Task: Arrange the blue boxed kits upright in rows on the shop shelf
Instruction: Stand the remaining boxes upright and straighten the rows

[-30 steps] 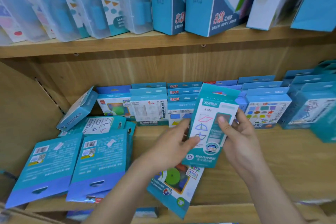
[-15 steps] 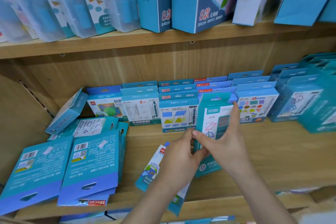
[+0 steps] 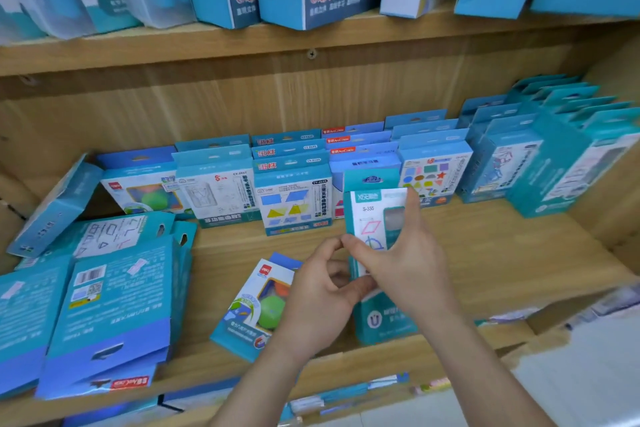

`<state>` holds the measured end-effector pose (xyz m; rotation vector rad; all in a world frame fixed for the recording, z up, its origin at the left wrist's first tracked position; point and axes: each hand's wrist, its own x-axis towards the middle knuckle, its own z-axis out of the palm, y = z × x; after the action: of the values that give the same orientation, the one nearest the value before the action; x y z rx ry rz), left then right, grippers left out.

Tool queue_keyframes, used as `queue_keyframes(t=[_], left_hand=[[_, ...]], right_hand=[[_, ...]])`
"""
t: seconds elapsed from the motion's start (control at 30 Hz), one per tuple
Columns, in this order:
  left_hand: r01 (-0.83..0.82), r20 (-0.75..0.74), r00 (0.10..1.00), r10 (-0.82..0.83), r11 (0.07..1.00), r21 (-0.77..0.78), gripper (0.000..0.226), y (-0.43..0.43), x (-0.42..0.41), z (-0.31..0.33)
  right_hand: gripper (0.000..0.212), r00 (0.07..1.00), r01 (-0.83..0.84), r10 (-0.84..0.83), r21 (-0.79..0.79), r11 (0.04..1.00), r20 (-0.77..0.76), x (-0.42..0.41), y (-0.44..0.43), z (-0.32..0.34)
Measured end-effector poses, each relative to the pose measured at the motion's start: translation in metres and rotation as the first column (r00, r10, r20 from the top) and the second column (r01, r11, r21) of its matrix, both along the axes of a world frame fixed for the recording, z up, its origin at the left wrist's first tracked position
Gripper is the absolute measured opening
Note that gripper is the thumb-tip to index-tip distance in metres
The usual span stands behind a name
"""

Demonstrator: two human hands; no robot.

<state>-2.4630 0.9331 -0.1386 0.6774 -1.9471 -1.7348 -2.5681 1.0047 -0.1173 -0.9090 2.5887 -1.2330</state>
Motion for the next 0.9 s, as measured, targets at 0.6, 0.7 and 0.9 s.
queue_keyframes(t=[0.6, 0.7, 0.9], left_hand=[[-0.052, -0.092, 0.993, 0.079, 0.963, 0.266, 0.041, 0.07, -0.132, 0.006], [-0.046, -0.062, 0.996, 0.059, 0.981, 0.188, 0.043, 0.088, -0.17, 0.003], [0.015, -0.085, 0.996, -0.012, 0.999, 0.032, 0.045, 0.119, -0.239, -0.002]], right_hand=[[0.025, 0.961, -0.176, 0.219, -0.235, 0.956, 0.17, -0.141, 0.096, 0.017], [0.035, 0.972, -0.116, 0.16, -0.243, 0.963, 0.174, -0.175, 0.12, 0.017], [0.061, 0.998, -0.011, 0.02, -0.151, 0.988, 0.054, -0.221, 0.167, 0.018]])
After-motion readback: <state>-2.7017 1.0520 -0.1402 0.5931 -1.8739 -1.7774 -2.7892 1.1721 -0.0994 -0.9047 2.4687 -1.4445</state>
